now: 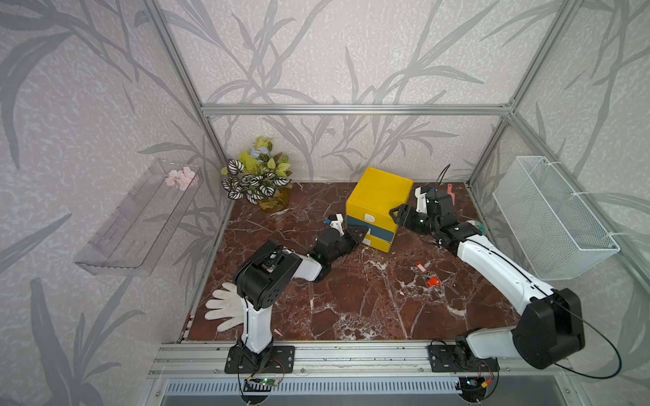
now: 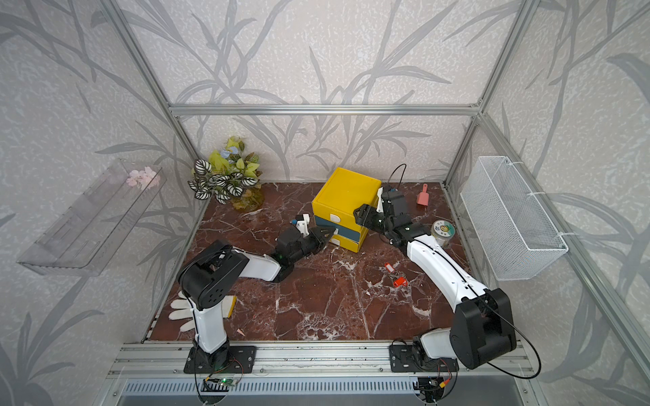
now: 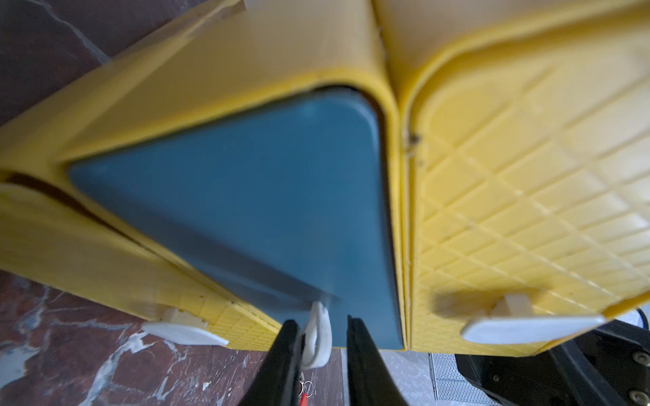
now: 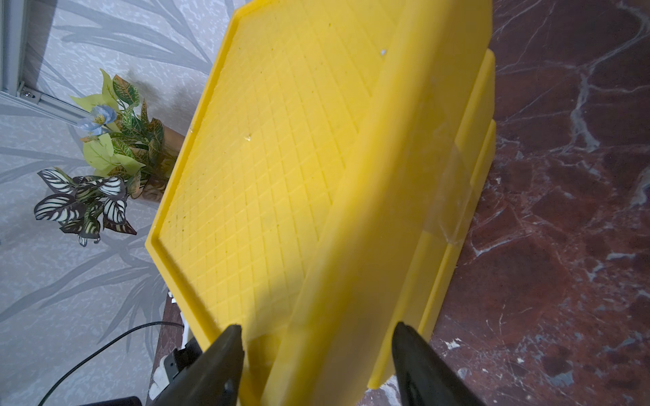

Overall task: Take the keys out of the drawer
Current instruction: Open the drawer in the storage box.

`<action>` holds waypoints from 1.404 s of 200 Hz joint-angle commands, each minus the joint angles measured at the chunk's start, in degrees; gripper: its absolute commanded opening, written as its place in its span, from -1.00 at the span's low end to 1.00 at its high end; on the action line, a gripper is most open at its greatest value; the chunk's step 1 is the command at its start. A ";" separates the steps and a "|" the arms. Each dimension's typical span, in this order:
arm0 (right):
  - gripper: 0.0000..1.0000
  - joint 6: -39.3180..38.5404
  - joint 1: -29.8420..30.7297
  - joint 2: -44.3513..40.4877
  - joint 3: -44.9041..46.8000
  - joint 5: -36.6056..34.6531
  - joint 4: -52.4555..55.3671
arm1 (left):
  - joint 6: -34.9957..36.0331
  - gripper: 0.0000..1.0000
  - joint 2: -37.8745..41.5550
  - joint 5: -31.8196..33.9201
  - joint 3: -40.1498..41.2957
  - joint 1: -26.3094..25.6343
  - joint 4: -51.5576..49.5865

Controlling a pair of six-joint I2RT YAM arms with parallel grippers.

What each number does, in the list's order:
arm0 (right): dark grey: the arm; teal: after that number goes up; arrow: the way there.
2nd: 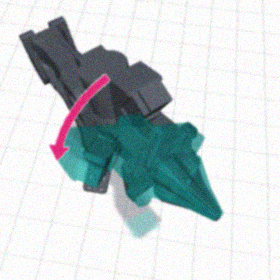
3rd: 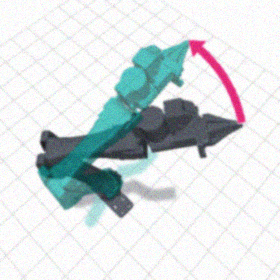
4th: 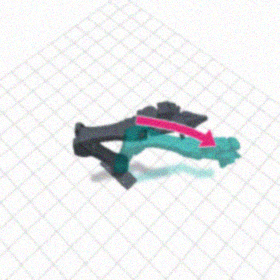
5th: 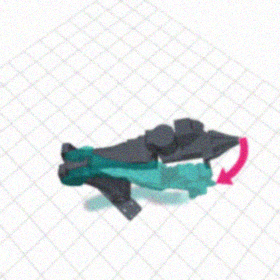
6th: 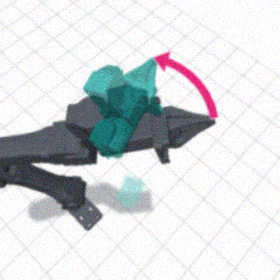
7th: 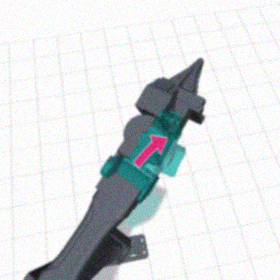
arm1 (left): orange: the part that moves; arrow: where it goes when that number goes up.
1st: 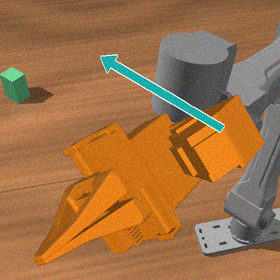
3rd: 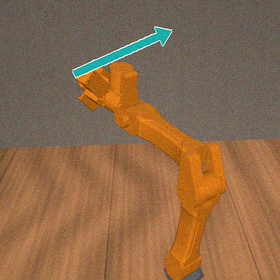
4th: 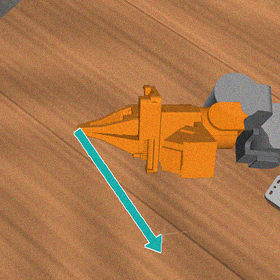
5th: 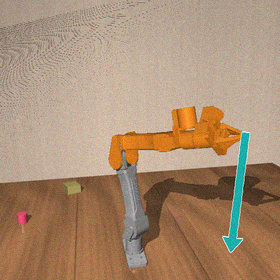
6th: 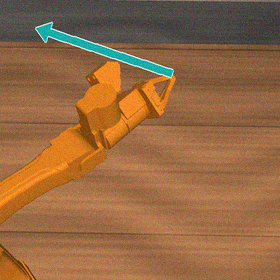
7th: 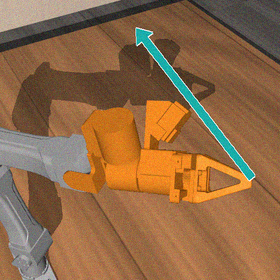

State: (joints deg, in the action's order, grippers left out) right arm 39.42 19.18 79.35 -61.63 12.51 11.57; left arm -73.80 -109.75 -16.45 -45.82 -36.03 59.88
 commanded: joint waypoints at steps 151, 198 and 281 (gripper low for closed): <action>0.40 -0.40 0.31 -0.76 0.29 0.16 0.17 | 0.47 -0.40 -1.58 -3.53 -3.76 -0.44 -2.48; 0.40 -0.49 0.26 -1.49 1.27 -0.65 0.24 | -0.24 -0.56 -1.45 -1.98 -2.13 -0.21 -0.34; 0.39 -0.48 0.25 -2.54 1.82 -1.18 0.70 | -1.45 -1.00 0.79 -1.41 2.21 0.43 -0.04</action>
State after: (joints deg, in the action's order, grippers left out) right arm 39.38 19.18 78.22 -60.55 11.70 11.35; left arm -75.18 -110.45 -17.63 -45.65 -35.97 59.42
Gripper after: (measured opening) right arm 0.699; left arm 0.059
